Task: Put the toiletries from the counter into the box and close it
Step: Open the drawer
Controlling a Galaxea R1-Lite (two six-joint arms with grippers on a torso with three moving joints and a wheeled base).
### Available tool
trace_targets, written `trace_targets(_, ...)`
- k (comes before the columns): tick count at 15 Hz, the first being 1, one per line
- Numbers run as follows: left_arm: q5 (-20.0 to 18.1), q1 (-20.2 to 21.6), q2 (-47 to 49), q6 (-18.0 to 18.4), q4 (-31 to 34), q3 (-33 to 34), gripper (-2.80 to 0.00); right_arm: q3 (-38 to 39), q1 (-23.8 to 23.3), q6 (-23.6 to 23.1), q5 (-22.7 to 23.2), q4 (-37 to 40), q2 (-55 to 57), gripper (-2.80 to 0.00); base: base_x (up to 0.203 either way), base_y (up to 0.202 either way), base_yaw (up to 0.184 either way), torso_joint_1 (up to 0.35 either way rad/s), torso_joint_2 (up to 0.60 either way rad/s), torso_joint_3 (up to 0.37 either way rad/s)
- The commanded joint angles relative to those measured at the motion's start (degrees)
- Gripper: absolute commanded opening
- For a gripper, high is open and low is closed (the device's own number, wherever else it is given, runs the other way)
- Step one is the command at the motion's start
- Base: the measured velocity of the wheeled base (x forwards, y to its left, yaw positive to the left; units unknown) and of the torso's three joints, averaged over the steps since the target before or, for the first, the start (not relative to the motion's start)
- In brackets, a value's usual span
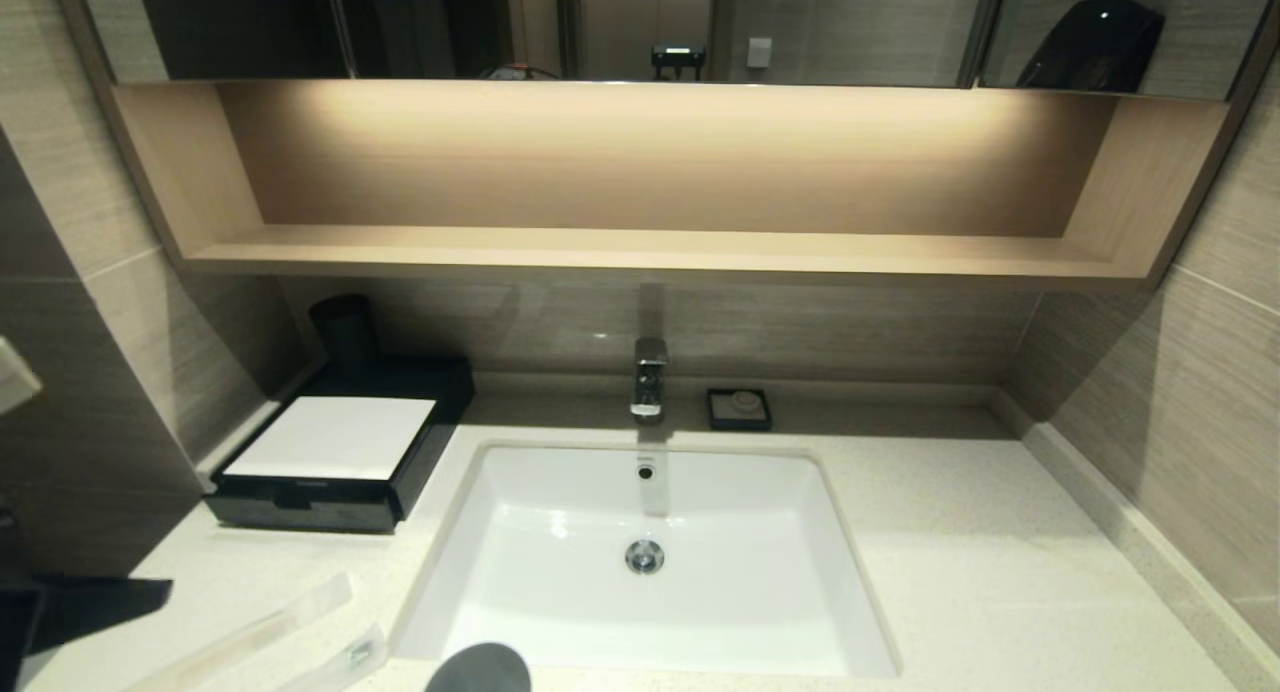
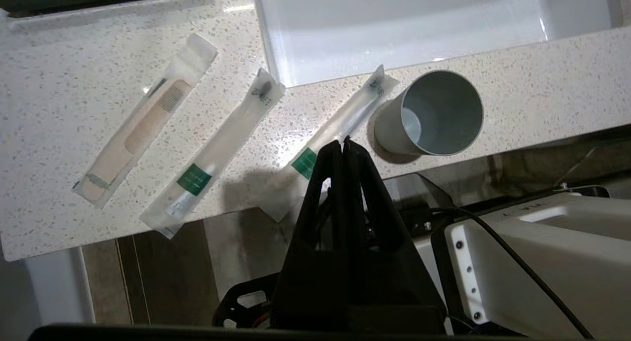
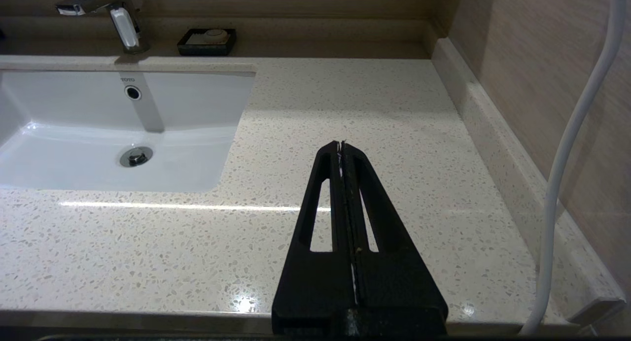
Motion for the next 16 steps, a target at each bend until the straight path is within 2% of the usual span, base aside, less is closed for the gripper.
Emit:
trace_targets(1,-0.1,-3.0,6.5,-0.1,0.2,-0.4,-2.8,0.0,0.0,0.0,0.0,0.0,0.0,-2.8,0.0,0.0,0.0,0.0,0.0,0.0)
trace_targets(5,0.1,-8.4,10.9,-0.3,0.3,-0.5,-2.8,0.0,0.0,0.0,0.0,0.0,0.0,-2.8,0.0,0.0,0.0,0.0,0.0,0.0)
trace_targets(9,0.5,-9.9,17.7,-0.3,0.3,-1.9,-2.8,0.0,0.0,0.0,0.0,0.0,0.0,-2.8,0.0,0.0,0.0,0.0,0.0,0.0)
trace_targets(16,0.8,-14.0,27.0,-2.6,-2.1,-3.0,-2.8,0.0,0.0,0.0,0.0,0.0,0.0,-2.8,0.0,0.0,0.0,0.0,0.0,0.0)
